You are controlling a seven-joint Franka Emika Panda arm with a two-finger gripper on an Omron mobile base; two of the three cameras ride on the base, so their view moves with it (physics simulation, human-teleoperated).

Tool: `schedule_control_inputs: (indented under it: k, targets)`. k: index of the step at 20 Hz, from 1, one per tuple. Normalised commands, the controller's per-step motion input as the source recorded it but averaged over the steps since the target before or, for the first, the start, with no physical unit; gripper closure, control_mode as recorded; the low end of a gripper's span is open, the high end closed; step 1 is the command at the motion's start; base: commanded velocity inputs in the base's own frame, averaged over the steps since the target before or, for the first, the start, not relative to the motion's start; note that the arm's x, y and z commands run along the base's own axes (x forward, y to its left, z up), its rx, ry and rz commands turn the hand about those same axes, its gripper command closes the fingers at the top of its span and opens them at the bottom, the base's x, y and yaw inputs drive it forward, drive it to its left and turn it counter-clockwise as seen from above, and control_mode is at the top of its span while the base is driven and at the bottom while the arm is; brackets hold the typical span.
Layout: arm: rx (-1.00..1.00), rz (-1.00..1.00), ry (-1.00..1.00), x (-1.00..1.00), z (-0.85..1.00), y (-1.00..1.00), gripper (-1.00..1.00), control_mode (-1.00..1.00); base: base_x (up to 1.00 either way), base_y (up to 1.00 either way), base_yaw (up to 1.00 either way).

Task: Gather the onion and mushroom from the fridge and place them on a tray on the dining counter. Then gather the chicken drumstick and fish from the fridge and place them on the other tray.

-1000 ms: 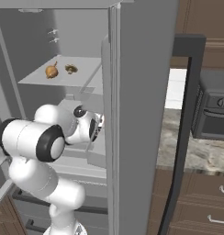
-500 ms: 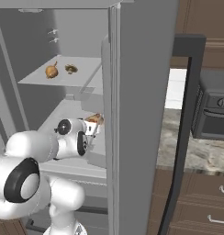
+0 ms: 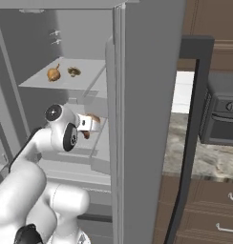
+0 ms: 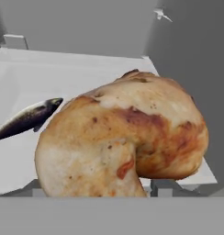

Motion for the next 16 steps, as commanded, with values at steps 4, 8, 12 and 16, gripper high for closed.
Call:
schedule_control_inputs:
  k: [4, 8, 12, 16]
  targets:
    - [0.00, -0.02, 0.24, -0.89, 0.22, 0.00, 1.00, -1.00, 0.00, 0.00, 0.00]
    - [0.00, 0.00, 0.21, -0.99, 0.22, 0.00, 1.00, -1.00, 0.00, 0.00, 0.00]
    - [0.00, 0.00, 0.11, -0.98, 0.61, 0.00, 1.00, -1.00, 0.00, 0.00, 0.00]
    - [0.00, 0.00, 0.04, -0.93, 0.78, 0.03, 1.00, -1.00, 0.00, 0.00, 0.00]
